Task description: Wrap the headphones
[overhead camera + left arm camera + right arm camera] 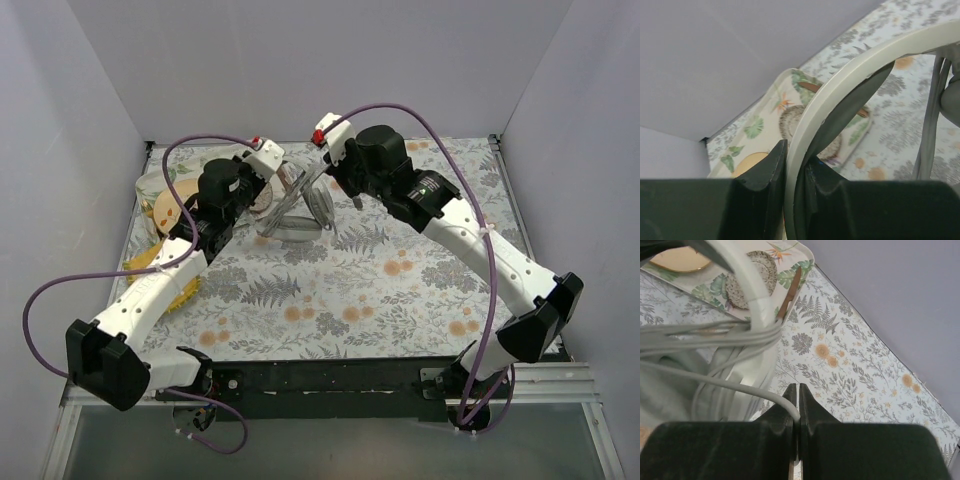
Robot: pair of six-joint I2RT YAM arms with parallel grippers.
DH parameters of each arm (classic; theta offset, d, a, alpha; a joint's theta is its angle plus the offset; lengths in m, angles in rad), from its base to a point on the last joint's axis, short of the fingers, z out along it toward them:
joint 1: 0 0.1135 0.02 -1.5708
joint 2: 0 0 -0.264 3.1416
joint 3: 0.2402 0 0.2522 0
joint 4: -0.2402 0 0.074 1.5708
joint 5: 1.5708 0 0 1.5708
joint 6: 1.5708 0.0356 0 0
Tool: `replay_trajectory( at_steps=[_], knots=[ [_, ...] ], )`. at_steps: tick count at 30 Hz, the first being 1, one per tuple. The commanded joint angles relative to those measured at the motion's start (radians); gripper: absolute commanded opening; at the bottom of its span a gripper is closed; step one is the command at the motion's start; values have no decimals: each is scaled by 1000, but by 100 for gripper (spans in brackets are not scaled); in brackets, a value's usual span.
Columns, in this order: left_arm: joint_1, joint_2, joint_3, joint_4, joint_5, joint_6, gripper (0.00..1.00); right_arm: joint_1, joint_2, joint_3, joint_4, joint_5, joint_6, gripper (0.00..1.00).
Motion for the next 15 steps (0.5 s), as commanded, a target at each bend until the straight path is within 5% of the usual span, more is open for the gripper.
replay_trajectory(
  at_steps=[1, 5, 9, 13, 15],
  knots=[
    [-5, -55, 18, -299, 118, -7, 0, -109, 18, 104, 87, 60, -72, 1],
    [-4, -66, 79, -405, 225, -93, 0, -197, 22, 64, 132, -114, -57, 1],
    [-4, -72, 179, -587, 516, -159, 0, -307, 35, 26, 163, -360, 18, 1],
    [-4, -75, 216, -608, 618, -249, 0, -336, 39, -48, 207, -559, 34, 1],
    [-2, -63, 235, -612, 654, -297, 0, -335, 31, -100, 294, -619, 73, 11]
  ],
)
